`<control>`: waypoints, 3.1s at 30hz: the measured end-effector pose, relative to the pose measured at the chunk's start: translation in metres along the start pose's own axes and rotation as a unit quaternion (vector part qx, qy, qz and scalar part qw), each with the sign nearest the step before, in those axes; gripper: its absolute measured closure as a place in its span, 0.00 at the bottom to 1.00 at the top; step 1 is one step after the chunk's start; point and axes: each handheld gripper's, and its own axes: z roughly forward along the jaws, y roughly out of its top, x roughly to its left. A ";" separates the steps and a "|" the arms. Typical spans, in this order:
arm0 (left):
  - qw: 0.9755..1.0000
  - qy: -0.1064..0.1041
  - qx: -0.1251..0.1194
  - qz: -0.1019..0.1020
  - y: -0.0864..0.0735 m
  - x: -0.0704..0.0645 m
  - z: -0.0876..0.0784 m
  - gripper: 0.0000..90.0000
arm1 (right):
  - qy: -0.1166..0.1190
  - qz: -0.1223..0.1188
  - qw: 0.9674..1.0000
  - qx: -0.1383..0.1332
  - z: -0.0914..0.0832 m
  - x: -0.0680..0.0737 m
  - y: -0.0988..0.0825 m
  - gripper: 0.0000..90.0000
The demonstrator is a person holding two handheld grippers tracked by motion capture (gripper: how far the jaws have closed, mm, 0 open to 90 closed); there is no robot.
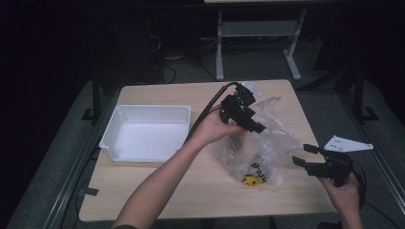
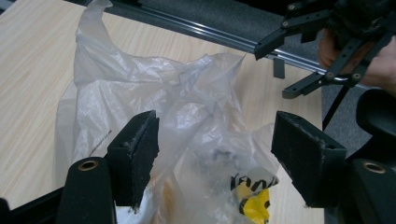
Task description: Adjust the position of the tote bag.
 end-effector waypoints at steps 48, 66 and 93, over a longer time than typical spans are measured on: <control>0.989 0.044 0.113 0.090 0.005 0.008 0.036 0.99 | 0.008 0.007 1.000 -0.013 -0.002 -0.001 0.000 0.36; 0.993 0.058 0.065 0.085 0.009 0.004 0.003 1.00 | -0.004 0.017 0.999 -0.043 -0.012 -0.004 -0.001 0.36; 0.994 0.094 0.029 0.049 -0.030 0.020 -0.060 1.00 | -0.008 0.030 0.998 -0.061 -0.017 -0.005 -0.002 0.36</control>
